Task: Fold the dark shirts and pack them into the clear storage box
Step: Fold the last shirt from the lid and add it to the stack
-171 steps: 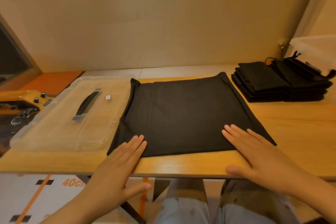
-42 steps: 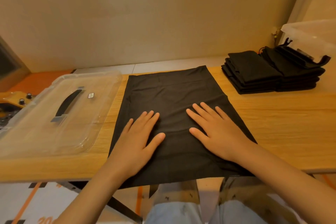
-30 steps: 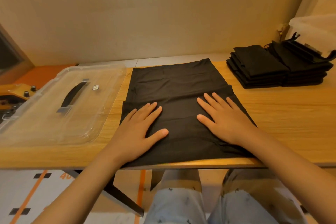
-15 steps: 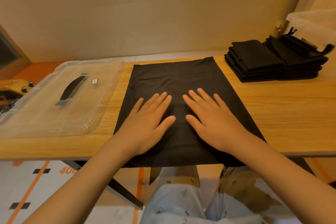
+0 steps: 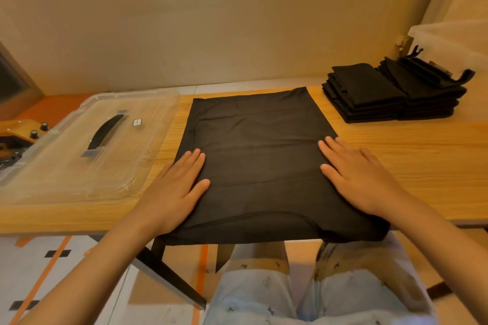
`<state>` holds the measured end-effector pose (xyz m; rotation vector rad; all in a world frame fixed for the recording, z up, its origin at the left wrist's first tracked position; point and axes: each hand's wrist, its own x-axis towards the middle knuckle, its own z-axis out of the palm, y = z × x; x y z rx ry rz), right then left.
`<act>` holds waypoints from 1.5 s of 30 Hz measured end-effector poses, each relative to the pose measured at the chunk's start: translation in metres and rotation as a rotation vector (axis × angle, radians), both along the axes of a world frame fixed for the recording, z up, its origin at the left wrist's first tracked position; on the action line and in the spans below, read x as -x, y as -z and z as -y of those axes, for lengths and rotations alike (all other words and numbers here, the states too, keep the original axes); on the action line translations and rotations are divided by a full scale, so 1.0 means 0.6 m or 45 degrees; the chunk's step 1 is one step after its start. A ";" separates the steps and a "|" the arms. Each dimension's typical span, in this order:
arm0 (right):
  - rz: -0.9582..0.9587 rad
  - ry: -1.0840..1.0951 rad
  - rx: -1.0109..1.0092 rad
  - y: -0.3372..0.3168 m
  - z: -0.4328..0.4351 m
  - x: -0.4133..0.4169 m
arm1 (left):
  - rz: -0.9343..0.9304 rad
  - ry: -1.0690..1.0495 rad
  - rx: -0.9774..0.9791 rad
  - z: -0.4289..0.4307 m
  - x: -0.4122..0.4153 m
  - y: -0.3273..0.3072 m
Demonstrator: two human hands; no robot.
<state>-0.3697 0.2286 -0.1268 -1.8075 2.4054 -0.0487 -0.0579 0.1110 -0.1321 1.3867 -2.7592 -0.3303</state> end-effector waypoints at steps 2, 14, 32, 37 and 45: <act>-0.015 0.015 -0.002 -0.006 0.004 -0.003 | -0.006 -0.006 -0.034 0.004 0.004 -0.007; 0.020 -0.368 -0.019 -0.004 0.197 -0.055 | 0.064 0.139 0.038 0.136 0.149 -0.006; 0.053 0.009 0.080 0.003 0.367 0.055 | -0.034 -0.112 0.057 0.323 0.210 -0.005; 0.026 -0.008 0.059 0.014 0.377 0.071 | 0.014 -0.096 0.056 0.338 0.210 0.007; -0.021 0.214 0.056 0.011 0.372 0.100 | -0.069 -0.251 0.140 0.334 0.183 -0.003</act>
